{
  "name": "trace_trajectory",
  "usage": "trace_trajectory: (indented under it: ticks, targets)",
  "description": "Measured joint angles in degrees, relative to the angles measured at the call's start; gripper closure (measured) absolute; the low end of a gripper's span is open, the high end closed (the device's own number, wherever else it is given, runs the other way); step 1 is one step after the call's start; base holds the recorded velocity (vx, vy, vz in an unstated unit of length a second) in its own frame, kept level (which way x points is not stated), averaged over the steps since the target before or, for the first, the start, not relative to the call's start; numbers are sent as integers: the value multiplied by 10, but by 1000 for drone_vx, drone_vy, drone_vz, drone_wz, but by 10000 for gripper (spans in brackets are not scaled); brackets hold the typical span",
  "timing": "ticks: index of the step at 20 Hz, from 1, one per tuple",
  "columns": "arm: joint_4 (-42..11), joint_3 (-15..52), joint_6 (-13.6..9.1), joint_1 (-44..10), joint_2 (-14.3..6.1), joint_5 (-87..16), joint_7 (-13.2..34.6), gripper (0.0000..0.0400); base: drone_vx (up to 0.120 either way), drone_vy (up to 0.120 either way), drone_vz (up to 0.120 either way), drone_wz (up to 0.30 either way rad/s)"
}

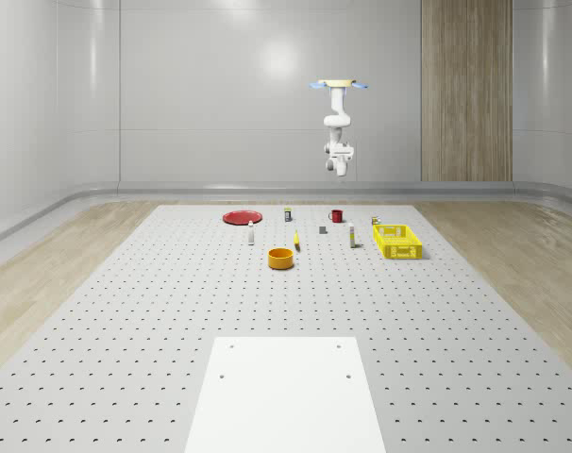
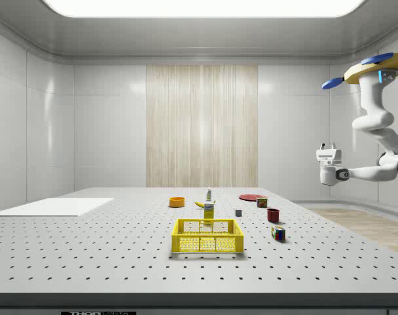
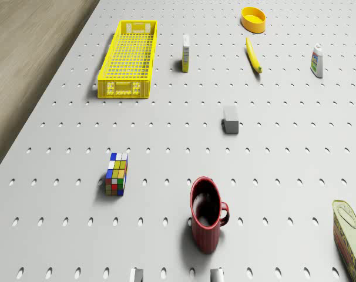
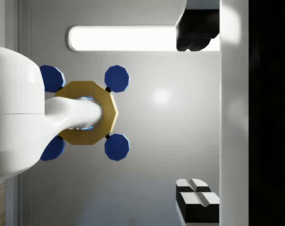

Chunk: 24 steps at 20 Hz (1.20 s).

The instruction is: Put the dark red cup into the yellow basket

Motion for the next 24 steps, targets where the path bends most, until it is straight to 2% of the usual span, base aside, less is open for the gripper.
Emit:
trace_trajectory:
  ticks: [4, 11, 16, 22, 24]
  targets:
    - [48, 1, -39, -1, 7, 0, -1, 0, 0, 0, 0, 0]
    - [127, 1, -88, -2, 34, 1, -1, 0, 120, 0, 0, 0]
    - [156, 2, -104, -3, 45, 1, -1, 0, 120, 0, 0, 0]
    - [168, 2, -109, -4, 49, 1, -2, 0, 120, 0, 0, 0]
    - [169, 2, -109, -4, 49, 1, -2, 0, 120, -120, 0, 0]
